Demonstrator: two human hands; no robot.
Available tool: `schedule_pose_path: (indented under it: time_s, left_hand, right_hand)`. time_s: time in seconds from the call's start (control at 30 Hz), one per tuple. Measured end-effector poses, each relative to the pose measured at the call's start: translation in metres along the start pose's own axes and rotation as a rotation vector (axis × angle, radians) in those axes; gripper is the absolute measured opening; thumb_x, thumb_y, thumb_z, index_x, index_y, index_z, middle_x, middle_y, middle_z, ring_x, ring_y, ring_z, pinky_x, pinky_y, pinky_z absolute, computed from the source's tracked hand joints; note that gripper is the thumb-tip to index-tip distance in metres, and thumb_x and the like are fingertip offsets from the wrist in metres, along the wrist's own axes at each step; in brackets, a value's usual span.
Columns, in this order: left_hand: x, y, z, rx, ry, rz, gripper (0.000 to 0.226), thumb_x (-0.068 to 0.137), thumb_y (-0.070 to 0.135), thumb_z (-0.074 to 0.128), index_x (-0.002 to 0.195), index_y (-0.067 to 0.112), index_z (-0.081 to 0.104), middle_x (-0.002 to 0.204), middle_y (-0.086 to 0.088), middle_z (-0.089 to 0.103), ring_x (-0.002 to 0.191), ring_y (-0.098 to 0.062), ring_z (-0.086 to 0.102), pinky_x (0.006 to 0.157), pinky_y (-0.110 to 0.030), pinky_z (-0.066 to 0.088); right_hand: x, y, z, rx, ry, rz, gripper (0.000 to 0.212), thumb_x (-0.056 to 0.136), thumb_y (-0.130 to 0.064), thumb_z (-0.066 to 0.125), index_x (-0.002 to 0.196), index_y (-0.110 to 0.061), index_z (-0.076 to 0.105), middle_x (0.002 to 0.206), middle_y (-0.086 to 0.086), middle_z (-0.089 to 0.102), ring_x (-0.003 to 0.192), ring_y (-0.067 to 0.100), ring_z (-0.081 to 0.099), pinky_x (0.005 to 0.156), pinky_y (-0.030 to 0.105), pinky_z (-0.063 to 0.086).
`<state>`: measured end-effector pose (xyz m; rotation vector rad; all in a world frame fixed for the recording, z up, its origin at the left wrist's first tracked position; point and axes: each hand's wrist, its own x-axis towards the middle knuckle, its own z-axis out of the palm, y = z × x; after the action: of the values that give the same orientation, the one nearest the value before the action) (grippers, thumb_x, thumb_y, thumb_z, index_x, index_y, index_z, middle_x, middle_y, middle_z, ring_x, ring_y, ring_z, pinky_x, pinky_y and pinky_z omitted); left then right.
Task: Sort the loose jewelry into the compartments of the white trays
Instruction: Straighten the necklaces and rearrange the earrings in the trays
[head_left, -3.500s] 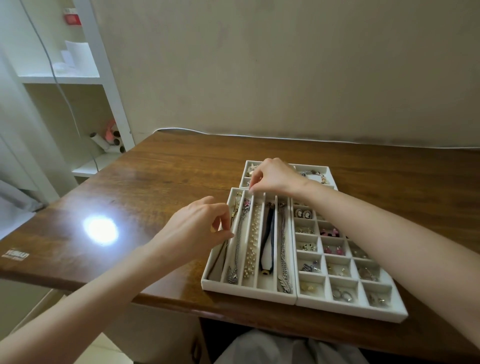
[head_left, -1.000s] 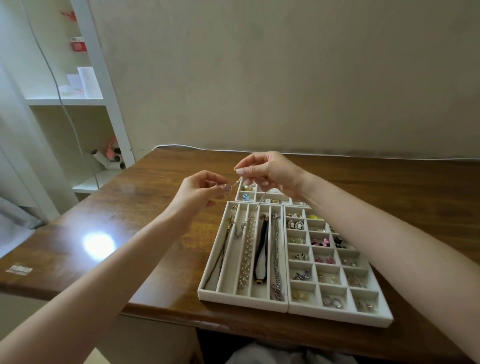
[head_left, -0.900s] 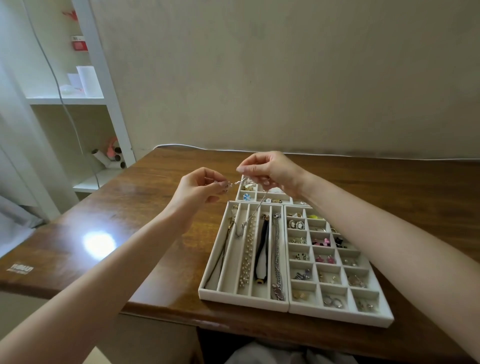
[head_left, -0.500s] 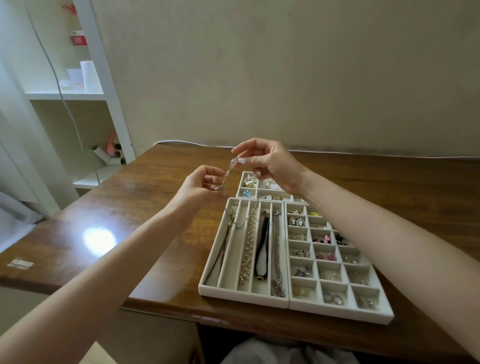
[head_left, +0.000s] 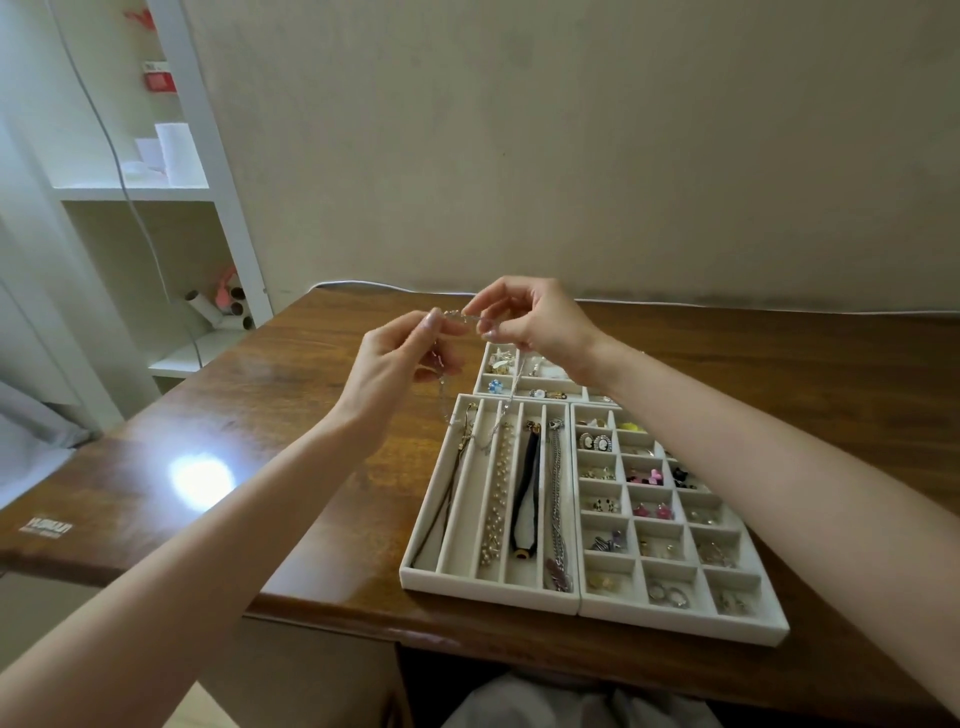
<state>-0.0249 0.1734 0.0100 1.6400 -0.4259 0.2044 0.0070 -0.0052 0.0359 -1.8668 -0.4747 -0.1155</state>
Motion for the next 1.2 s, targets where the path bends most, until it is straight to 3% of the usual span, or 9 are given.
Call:
schedule_pose_path:
  time_s: [0.17, 0.3, 0.4, 0.53, 0.63, 0.7, 0.87, 1.0, 1.2]
  left_hand:
    - [-0.002, 0.003, 0.002, -0.057, 0.079, -0.033, 0.031, 0.101, 0.029, 0.032, 0.090, 0.010, 0.053, 0.058, -0.005, 0.067, 0.054, -0.016, 0.062, 0.050, -0.021, 0.044]
    - [-0.005, 0.001, 0.001, -0.049, 0.115, -0.035, 0.029, 0.100, 0.029, 0.037, 0.082, 0.011, 0.050, 0.049, 0.003, 0.053, 0.044, -0.009, 0.044, 0.046, -0.021, 0.034]
    - [-0.007, -0.004, -0.002, 0.006, 0.093, -0.101, 0.022, 0.092, 0.029, 0.054, 0.080, 0.011, 0.055, 0.058, 0.005, 0.052, 0.050, -0.005, 0.044, 0.049, -0.017, 0.038]
    - [-0.011, -0.021, 0.001, 0.022, 0.043, -0.254, 0.013, 0.088, 0.019, 0.062, 0.084, 0.008, 0.058, 0.073, -0.002, 0.065, 0.060, -0.005, 0.060, 0.055, -0.017, 0.051]
    - [-0.013, -0.031, 0.004, -0.012, 0.123, -0.312, 0.012, 0.091, 0.017, 0.058, 0.085, 0.007, 0.055, 0.080, -0.004, 0.070, 0.070, -0.011, 0.065, 0.062, -0.026, 0.056]
    - [-0.013, -0.034, 0.003, -0.029, 0.165, -0.329, 0.013, 0.093, 0.018, 0.056, 0.087, 0.007, 0.052, 0.082, -0.006, 0.072, 0.073, -0.014, 0.069, 0.059, -0.029, 0.057]
    - [-0.013, -0.040, -0.002, 0.024, 0.235, -0.365, 0.014, 0.091, 0.015, 0.058, 0.082, 0.008, 0.051, 0.075, -0.010, 0.070, 0.060, -0.014, 0.068, 0.047, -0.023, 0.051]
    - [-0.012, -0.048, -0.006, 0.154, 0.208, -0.407, 0.015, 0.089, 0.018, 0.061, 0.079, 0.010, 0.053, 0.075, -0.006, 0.071, 0.066, -0.013, 0.065, 0.049, -0.022, 0.050]
    - [-0.013, -0.054, -0.004, 0.263, 0.097, -0.400, 0.017, 0.084, 0.017, 0.068, 0.074, 0.012, 0.054, 0.073, -0.005, 0.070, 0.069, -0.015, 0.064, 0.054, -0.025, 0.051]
  right_hand:
    - [0.001, 0.011, -0.001, -0.021, 0.150, 0.118, 0.011, 0.090, -0.004, 0.059, 0.098, -0.004, 0.067, 0.080, 0.007, 0.066, 0.057, 0.006, 0.056, 0.049, 0.016, 0.045]
    - [0.000, 0.016, -0.015, 0.134, 0.203, 0.269, 0.025, 0.098, -0.016, 0.048, 0.095, -0.003, 0.069, 0.078, 0.007, 0.068, 0.065, 0.013, 0.060, 0.063, 0.023, 0.050]
    - [-0.001, 0.023, -0.025, 0.142, 0.252, 0.373, 0.031, 0.098, -0.024, 0.045, 0.082, -0.010, 0.068, 0.080, 0.005, 0.071, 0.067, 0.013, 0.059, 0.064, 0.026, 0.044]
    - [-0.003, 0.030, -0.033, 0.153, 0.291, 0.442, 0.031, 0.097, -0.030, 0.045, 0.079, -0.011, 0.060, 0.078, 0.008, 0.071, 0.058, 0.014, 0.053, 0.055, 0.025, 0.040]
    - [-0.003, 0.030, -0.033, 0.237, 0.265, 0.449, 0.029, 0.098, -0.025, 0.045, 0.078, -0.008, 0.058, 0.071, 0.010, 0.066, 0.051, 0.015, 0.047, 0.047, 0.022, 0.037]
    - [-0.003, 0.030, -0.034, 0.286, 0.236, 0.435, 0.024, 0.096, -0.015, 0.048, 0.078, -0.007, 0.061, 0.066, 0.009, 0.060, 0.052, 0.013, 0.044, 0.041, 0.018, 0.036]
    - [-0.002, 0.030, -0.044, 0.348, 0.168, 0.356, 0.016, 0.089, 0.004, 0.053, 0.091, -0.003, 0.066, 0.069, 0.008, 0.061, 0.056, 0.011, 0.052, 0.049, 0.017, 0.046]
    - [-0.002, 0.030, -0.046, 0.231, 0.147, 0.329, 0.010, 0.086, -0.004, 0.064, 0.093, -0.006, 0.070, 0.078, 0.008, 0.071, 0.066, 0.013, 0.066, 0.061, 0.021, 0.054]
    - [0.000, 0.028, -0.039, 0.137, 0.212, 0.222, 0.007, 0.085, -0.008, 0.066, 0.090, -0.009, 0.071, 0.069, 0.000, 0.072, 0.065, 0.007, 0.064, 0.060, 0.019, 0.042]
